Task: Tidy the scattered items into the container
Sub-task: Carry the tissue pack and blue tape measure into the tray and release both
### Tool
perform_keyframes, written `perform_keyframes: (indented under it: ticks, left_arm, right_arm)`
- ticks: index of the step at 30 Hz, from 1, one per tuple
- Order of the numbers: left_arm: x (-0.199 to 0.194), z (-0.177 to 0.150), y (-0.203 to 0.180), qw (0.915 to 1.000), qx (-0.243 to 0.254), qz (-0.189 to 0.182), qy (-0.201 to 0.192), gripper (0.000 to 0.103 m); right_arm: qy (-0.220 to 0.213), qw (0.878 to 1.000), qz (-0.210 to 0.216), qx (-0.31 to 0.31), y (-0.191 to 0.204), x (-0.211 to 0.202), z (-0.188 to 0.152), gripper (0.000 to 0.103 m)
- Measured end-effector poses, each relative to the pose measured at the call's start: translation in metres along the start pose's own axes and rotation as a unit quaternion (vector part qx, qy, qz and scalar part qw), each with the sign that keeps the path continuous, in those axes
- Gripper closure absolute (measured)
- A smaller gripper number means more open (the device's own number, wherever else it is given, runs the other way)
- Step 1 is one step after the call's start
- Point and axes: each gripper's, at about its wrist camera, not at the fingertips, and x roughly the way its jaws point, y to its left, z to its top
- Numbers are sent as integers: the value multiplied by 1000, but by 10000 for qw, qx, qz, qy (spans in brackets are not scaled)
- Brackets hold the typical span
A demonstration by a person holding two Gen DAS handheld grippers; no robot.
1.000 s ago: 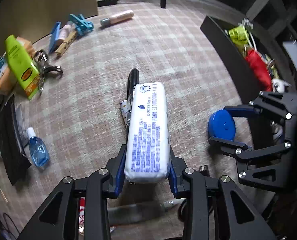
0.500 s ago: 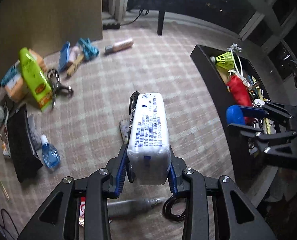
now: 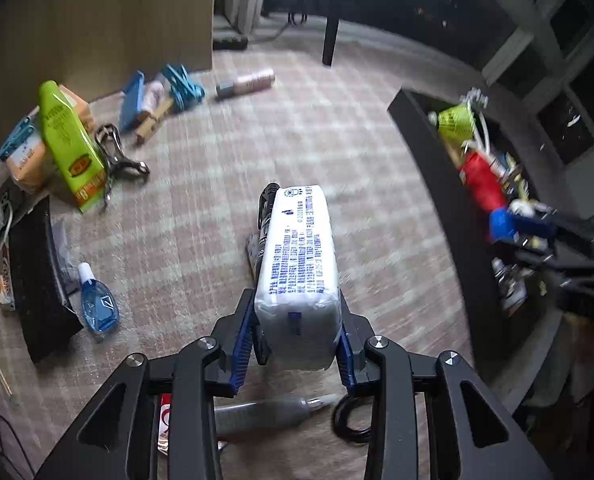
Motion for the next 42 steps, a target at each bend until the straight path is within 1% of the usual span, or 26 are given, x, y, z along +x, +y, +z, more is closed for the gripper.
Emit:
perform_keyframes:
  ticks: [2,6,8,10,17,20,23,25,30,33,37,42]
  left_arm:
    - [10,-4,4,9999,-8,79,87,65]
    - [21,-9,15,9997,-125,153,176,66]
    - [21,-10,17,9996,-100,216,163,78]
    - [19,-10,20,9995,-125,248,122,79]
    - [-12,-2,21,9996,-251,34,-134,80]
    - [-29,7,8,9994,-195,-186,-229,80]
    - [-41,19,-15,9991,67,-277,-311,79]
    - [-46,28,-36,9982,248,-405,-367,79]
    - [-49,50,-91,9944,666,-695,-425,79]
    - [-51,60,-136,9900,1015,-862,-470,79]
    - [-48,70,-186,9844,1302,-1104,-436,79]
    - [-42,79,-240,9762,1639,-1366,-384,79]
  right_arm:
    - [14,10000,19,-8,1,1,-1,54]
    - [66,10000,45,-31,3,4,-3,54]
    - [90,9999,47,-47,4,5,-4,54]
    - [98,9999,51,-42,4,6,-4,54]
    - [3,9999,83,66,-4,-5,-3,54]
    - [-85,9998,45,172,-14,-16,-2,54]
    - [-157,9992,-55,360,-30,-29,-3,54]
    - [-218,9983,-167,514,-45,-40,-6,54]
    - [-370,9928,-494,1022,-93,-69,-15,54]
    - [-466,9873,-743,1325,-126,-87,-21,54]
    - [-558,9785,-988,1720,-167,-104,-26,54]
    - [-601,9693,-1289,2005,-204,-116,-26,54]
